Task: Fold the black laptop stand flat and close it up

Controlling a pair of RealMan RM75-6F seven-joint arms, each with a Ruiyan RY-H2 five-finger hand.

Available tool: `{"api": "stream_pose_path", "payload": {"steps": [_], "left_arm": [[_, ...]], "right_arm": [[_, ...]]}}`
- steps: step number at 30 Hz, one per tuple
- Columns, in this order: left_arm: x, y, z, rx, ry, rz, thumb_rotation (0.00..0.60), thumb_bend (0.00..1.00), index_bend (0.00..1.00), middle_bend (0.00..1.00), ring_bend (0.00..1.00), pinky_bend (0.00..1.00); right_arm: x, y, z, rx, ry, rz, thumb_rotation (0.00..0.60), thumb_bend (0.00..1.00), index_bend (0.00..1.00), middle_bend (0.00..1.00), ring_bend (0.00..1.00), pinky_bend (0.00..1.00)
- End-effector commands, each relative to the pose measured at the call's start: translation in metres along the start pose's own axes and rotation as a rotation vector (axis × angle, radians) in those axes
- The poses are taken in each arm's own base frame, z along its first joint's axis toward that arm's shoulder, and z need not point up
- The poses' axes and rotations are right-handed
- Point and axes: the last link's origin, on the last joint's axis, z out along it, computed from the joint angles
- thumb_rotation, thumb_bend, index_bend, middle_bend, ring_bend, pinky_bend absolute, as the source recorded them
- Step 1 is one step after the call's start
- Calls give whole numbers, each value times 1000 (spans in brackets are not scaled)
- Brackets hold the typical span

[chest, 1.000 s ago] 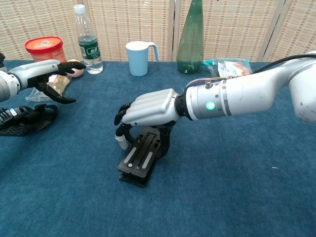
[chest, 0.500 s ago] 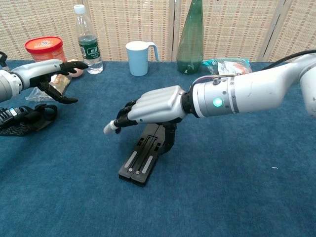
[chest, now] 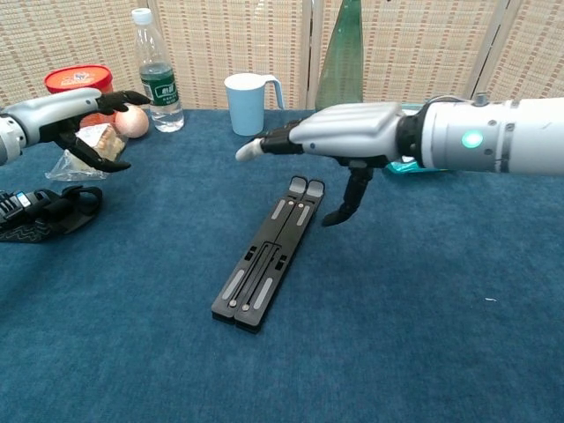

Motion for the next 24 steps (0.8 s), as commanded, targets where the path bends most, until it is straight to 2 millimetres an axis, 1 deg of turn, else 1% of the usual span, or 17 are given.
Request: {"api": "stream_pose_path", "payload": {"steps": [1, 3, 6, 9, 15, 18, 24], "left_arm": [[9, -3, -6, 10, 31, 13, 600, 234, 0, 5, 0, 4], [15, -5, -11, 14, 48, 29, 600, 234, 0, 4, 0, 5], [24, -12, -22, 32, 76, 61, 600, 234, 0, 4, 0, 4], [31, -17, -33, 58, 102, 65, 600, 234, 0, 4, 0, 4], [44, -26, -58, 94, 154, 96, 600, 234, 0, 4, 0, 3], [49, -32, -76, 124, 178, 107, 600, 234, 0, 4, 0, 4], [55, -45, -127, 212, 189, 165, 600, 235, 0, 5, 0, 4]], "right_arm": [[8, 18, -39, -136, 74, 20, 600, 120, 0, 0, 0, 0], [10, 25, -56, -195, 101, 22, 600, 119, 0, 0, 0, 0], [14, 37, -88, -304, 142, 45, 600, 119, 0, 0, 0, 0], [15, 49, -116, -404, 168, 58, 600, 120, 0, 0, 0, 0], [11, 63, -168, -558, 212, 97, 600, 119, 0, 21, 0, 0], [6, 67, -194, -623, 222, 91, 600, 120, 0, 33, 0, 0], [-7, 65, -249, -761, 234, 77, 600, 118, 0, 70, 0, 0]]}}
